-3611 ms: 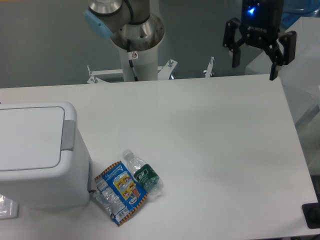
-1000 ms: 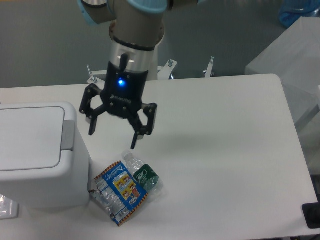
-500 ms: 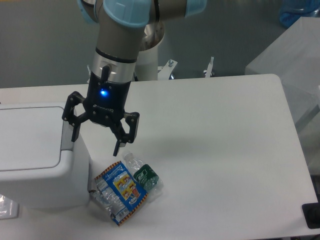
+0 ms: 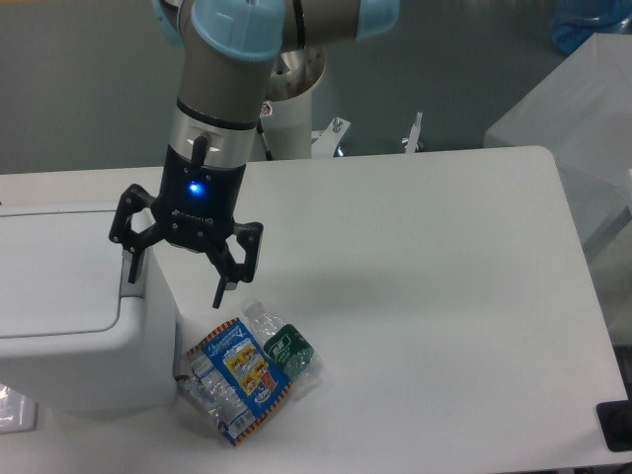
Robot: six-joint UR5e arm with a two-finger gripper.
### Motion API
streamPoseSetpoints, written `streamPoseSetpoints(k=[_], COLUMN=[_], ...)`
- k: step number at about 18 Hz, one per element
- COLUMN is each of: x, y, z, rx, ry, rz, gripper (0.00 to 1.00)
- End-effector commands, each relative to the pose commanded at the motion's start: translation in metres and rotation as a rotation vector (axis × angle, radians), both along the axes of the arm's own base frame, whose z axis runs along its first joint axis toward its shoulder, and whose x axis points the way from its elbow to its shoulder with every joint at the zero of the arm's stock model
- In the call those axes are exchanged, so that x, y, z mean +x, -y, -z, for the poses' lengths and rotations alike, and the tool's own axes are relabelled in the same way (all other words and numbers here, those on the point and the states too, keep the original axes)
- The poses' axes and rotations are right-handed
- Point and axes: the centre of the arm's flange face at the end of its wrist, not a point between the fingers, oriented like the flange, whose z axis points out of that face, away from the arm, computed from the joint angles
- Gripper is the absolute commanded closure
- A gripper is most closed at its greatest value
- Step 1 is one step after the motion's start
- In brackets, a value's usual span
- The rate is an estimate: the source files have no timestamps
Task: Open the trash can
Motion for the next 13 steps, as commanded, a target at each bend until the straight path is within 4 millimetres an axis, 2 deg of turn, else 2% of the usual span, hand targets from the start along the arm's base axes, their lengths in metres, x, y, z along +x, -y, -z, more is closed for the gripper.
streamPoseSetpoints(k=[3,13], x=[0.0064,0.0089], y=[-0.0017,-0.0003], z=[0.0053,0.0104], rx=[-0.008,-0.013], ry=[0.003,0.004], rz=[0.009,0.019], gripper=[0.00,0.00])
